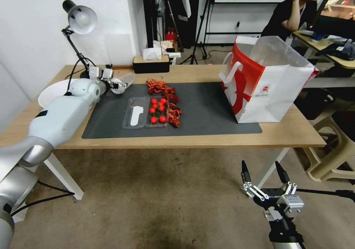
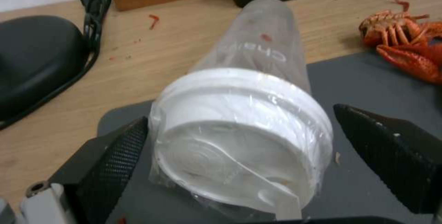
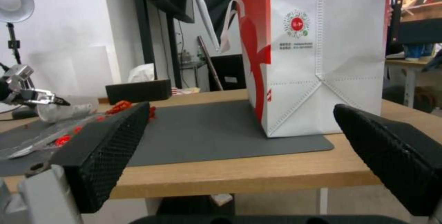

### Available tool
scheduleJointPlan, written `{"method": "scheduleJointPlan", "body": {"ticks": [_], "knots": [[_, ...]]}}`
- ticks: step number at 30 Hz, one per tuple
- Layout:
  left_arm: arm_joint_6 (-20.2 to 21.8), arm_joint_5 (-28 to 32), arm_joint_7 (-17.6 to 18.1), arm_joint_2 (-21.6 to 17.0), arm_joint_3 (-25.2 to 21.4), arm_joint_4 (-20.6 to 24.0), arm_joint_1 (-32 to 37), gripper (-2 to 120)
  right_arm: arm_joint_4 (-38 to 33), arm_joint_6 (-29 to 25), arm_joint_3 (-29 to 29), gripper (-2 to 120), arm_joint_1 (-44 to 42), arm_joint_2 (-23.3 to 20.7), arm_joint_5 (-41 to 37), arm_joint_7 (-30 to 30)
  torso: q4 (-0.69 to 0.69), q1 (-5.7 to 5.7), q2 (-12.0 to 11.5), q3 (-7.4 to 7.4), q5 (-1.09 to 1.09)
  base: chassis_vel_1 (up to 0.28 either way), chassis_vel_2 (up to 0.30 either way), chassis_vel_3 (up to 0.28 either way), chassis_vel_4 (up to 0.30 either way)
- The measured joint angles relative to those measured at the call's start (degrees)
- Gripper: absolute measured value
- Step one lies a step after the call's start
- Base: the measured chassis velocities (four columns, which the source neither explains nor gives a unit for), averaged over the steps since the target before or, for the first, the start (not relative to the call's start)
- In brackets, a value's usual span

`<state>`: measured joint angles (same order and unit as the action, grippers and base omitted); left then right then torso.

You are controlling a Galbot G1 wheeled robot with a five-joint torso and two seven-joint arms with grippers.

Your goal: Pick up the trash from the table and place it into the takeout bag.

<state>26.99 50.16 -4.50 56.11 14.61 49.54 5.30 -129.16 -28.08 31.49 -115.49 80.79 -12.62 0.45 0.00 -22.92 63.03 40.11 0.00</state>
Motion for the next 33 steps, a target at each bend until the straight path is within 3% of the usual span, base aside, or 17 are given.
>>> {"method": "scheduleJointPlan", "body": {"ticks": [11, 15, 19, 33], "knots": [[1.17, 1.7, 0.05, 0.09, -0.75, 0.11, 0.3, 100, -0.05, -0.09, 0.0, 100, -0.05, 0.14, 0.05, -0.01, 0.01, 0.01, 0.0, 0.0, 0.0, 0.0, 0.0, 0.0, 0.0], [2.31, 2.08, 0.22, 0.21, -1.15, 0.18, 0.41, 93, -0.07, -0.1, 0.0, 100, -0.06, 0.15, 0.08, -0.02, 0.0, 0.01, 0.0, 0.0, 0.0, 0.0, 0.0, 0.0, 0.0], [3.08, 2.79, 0.33, 0.24, -1.48, 0.31, 0.61, 79, -0.12, -0.11, -0.01, 100, -0.06, 0.17, 0.11, -0.02, 0.0, 0.01, 0.0, 0.0, 0.0, 0.0, 0.0, 0.0, 0.0], [3.92, 5.84, 1.66, -0.59, -3.52, 2.43, 2.84, 75, -0.77, -0.26, -0.05, 100, -0.41, 0.11, 0.35, -0.03, 0.0, 0.01, 0.0, 0.0, 0.01, 0.0, 0.0, 0.0, 0.0]]}}
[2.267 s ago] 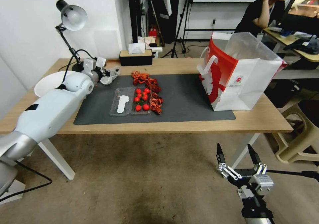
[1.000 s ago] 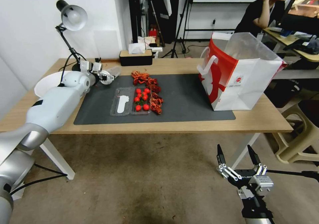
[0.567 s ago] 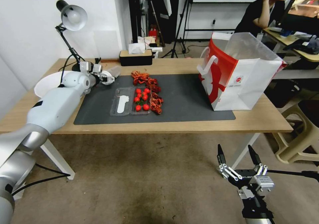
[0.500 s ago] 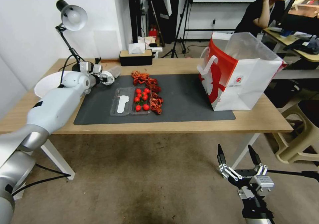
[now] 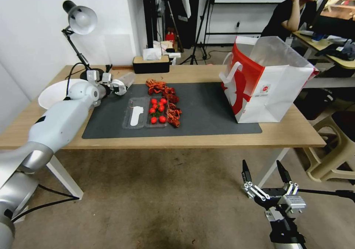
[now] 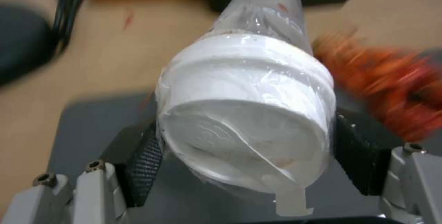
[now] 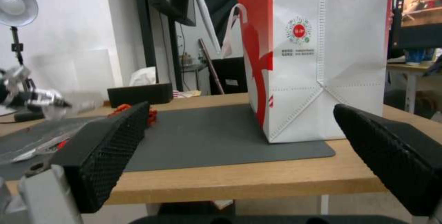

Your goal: Pick up the trash from the table and place it into the takeout bag.

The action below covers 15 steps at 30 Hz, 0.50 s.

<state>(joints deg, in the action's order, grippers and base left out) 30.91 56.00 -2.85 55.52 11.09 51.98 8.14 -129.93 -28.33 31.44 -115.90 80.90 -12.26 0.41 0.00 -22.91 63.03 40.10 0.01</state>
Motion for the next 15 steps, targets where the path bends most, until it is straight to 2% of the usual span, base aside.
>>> {"method": "scheduleJointPlan", "body": {"ticks": [1, 3, 5, 6, 7, 9, 10, 13, 14, 15], "knots": [[-0.76, 0.39, -0.17, -0.86, -0.3, 2.38, 0.63, 75, -0.06, 0.01, 0.0, 100, -0.01, -0.03, 0.02, 0.0, 0.02, 0.0, -0.01, 0.01, 0.03, 0.0, 0.0, 0.0, 0.0], [-1.19, 0.69, -0.22, -1.29, -0.56, 4.04, 0.86, 75, -0.07, 0.02, -0.01, 100, -0.01, -0.05, 0.04, 0.0, 0.03, 0.0, -0.01, 0.02, 0.06, 0.0, 0.0, 0.0, 0.0], [-2.25, 1.87, -0.45, -2.33, -1.26, 9.37, 1.41, 75, -0.07, 0.04, -0.13, 100, 0.0, -0.02, 0.1, -0.01, 0.01, -0.01, -0.02, 0.01, -0.04, 0.0, 0.0, 0.0, 0.0], [-2.25, 1.87, -0.45, -2.33, -1.26, 9.37, 1.41, 75, -0.07, 0.04, -0.13, 100, 0.0, -0.02, 0.1, -0.01, 0.01, -0.01, -0.02, 0.01, -0.04, 0.0, 0.0, 0.0, 0.0], [-2.47, 2.68, -0.4, -3.04, -1.8, 15.35, 2.03, 75, -0.07, 0.05, -0.18, 100, 0.02, 0.04, 0.2, 0.0, 0.0, -0.01, -0.01, 0.01, -0.02, 0.0, 0.0, 0.0, 0.0], [-2.55, 4.31, 0.44, -3.37, -2.07, 22.03, 2.07, 75, -0.07, 0.04, -0.27, 100, 0.04, 0.2, 0.38, 0.02, 0.0, -0.01, -0.01, 0.01, -0.02, 0.0, 0.0, 0.0, 0.0], [-2.55, 4.31, 0.44, -3.37, -2.07, 22.03, 2.07, 75, -0.07, 0.04, -0.27, 100, 0.04, 0.2, 0.38, 0.02, 0.0, -0.01, -0.01, 0.01, -0.02, 0.0, 0.0, 0.0, 0.0], [-2.74, 8.65, 1.4, -3.44, -1.66, 31.87, 0.69, 75, -0.3, -0.05, -0.3, 100, -0.17, 0.55, 0.61, 0.03, 0.0, -0.01, -0.01, 0.0, -0.03, 0.0, 0.0, 0.0, 0.0], [-2.74, 8.65, 1.4, -3.44, -1.66, 31.87, 0.69, 75, -0.3, -0.05, -0.3, 100, -0.17, 0.55, 0.61, 0.03, 0.0, -0.01, -0.01, 0.0, -0.03, 0.0, 0.0, 0.0, 0.0], [-2.73, 10.29, 1.88, -3.29, -1.43, 34.59, 0.14, 75, -0.4, -0.09, -0.3, 100, -0.27, 0.64, 0.67, 0.04, 0.0, -0.01, -0.01, 0.0, -0.02, 0.0, 0.0, 0.0, 0.0]]}}
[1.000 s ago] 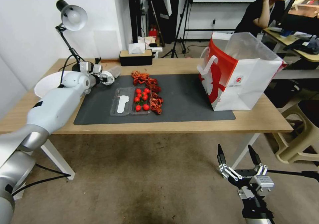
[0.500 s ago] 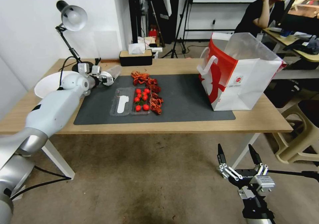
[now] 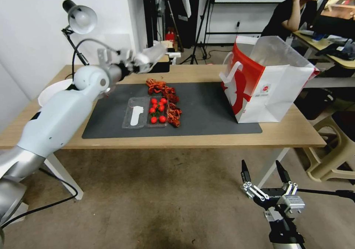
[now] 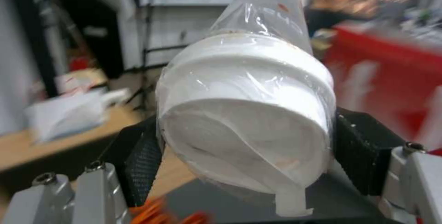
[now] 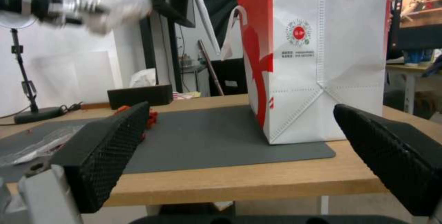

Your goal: Pick up the trash from the table and place it into the takeout bag.

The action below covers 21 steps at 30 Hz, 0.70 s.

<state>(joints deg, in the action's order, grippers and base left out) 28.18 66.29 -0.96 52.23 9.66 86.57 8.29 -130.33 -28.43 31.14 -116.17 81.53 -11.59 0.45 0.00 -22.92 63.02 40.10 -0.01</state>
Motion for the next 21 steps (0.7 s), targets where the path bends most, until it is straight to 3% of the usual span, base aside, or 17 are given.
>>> {"method": "scheduleJointPlan", "body": {"ticks": [2, 4, 7, 8, 11, 16, 19, 21], "knots": [[0.3, 3.85, 1.94, 0.81, 1.52, 6.34, -2.18, 75, -0.06, -0.1, 0.07, 100, -0.09, 0.27, 0.15, 0.03, 0.0, 0.0, 0.0, 0.0, -0.01, 0.0, 0.0, 0.0, 0.0], [0.38, 4.68, 2.51, 1.2, 2.21, 7.75, -2.88, 75, -0.07, -0.11, 0.09, 100, -0.09, 0.31, 0.17, 0.04, 0.02, 0.0, 0.0, 0.0, 0.0, 0.0, 0.0, 0.0, 0.0], [0.65, 6.19, 5.01, 3.91, 6.79, 11.36, -6.44, 75, -0.03, -0.11, 0.13, 100, -0.01, 0.68, 0.28, 0.07, 0.01, 0.0, 0.01, 0.0, -0.01, 0.0, 0.0, 0.0, 0.0], [0.65, 6.19, 5.01, 3.91, 6.79, 11.36, -6.44, 75, -0.03, -0.11, 0.13, 100, -0.01, 0.68, 0.28, 0.07, 0.01, 0.0, 0.01, 0.0, -0.01, 0.0, 0.0, 0.0, 0.0], [0.64, 5.43, 6.45, 8.26, 13.11, 11.21, -10.26, 75, 0.14, -0.16, 0.14, 100, 0.08, 1.19, 0.37, 0.16, -0.01, 0.0, 0.01, 0.0, -0.02, 0.0, 0.0, 0.0, 0.0], [0.56, 2.53, 7.71, 13.26, 17.17, 9.03, -13.28, 75, 0.15, -0.31, 0.15, 100, 0.08, 1.51, 0.38, 0.19, 0.0, 0.0, 0.01, 0.0, 0.0, 0.0, 0.0, 0.0, 0.0], [0.55, -0.61, 9.98, 19.23, 20.74, 4.38, -17.14, 75, 0.2, -0.55, 0.24, 100, 0.07, 1.73, 0.38, 0.21, -0.01, 0.0, 0.0, 0.01, -0.02, 0.0, 0.0, 0.0, 0.0], [0.55, -1.2, 10.05, 20.63, 21.65, 2.77, -18.25, 75, 0.2, -0.61, 0.35, 100, 0.05, 1.73, 0.38, 0.22, -0.01, 0.0, 0.01, 0.01, -0.01, 0.0, 0.0, 0.0, 0.0]]}}
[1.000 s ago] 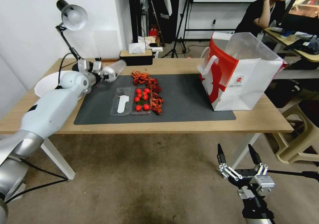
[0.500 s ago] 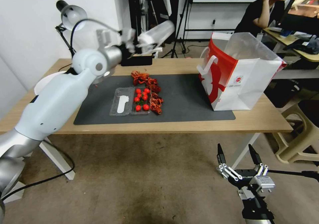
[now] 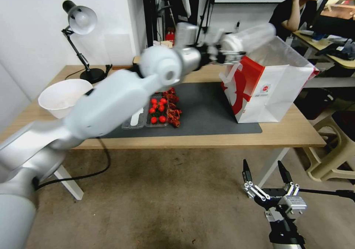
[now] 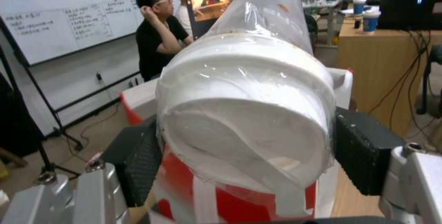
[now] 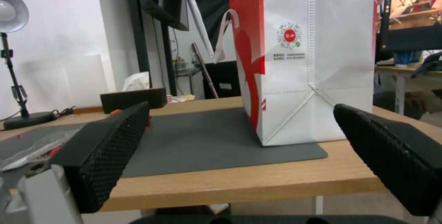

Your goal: Pick up the trash from the table and place it into the takeout bag.

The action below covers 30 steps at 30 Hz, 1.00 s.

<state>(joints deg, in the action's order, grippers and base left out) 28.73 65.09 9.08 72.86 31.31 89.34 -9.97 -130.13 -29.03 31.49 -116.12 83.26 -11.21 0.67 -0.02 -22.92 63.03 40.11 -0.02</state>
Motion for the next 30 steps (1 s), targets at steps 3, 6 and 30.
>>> {"method": "scheduleJointPlan", "body": {"ticks": [3, 6, 30], "knots": [[-0.08, -2.22, -0.54, 1.9, 1.89, -3.05, -2.29, 75, -0.01, -0.06, 0.26, 100, -0.02, -0.07, -0.13, 0.0, 0.02, 0.0, 0.0, 0.0, 0.0, 0.0, 0.0, 0.0, 0.0], [-0.63, -6.86, -1.81, 3.85, 4.21, -7.19, -4.57, 75, -0.09, -0.06, 0.46, 100, -0.02, -0.23, -0.31, 0.01, 0.02, 0.0, 0.0, 0.0, 0.01, 0.0, 0.0, 0.0, 0.0], [1.3, -12.12, -3.3, 6.41, 5.0, -11.12, -6.21, 100, 0.29, -0.27, 1.63, 100, 0.53, -1.66, -1.78, 0.01, 0.02, 0.0, 0.0, 0.0, 0.02, 0.0, 0.0, 0.0, 0.0]]}}
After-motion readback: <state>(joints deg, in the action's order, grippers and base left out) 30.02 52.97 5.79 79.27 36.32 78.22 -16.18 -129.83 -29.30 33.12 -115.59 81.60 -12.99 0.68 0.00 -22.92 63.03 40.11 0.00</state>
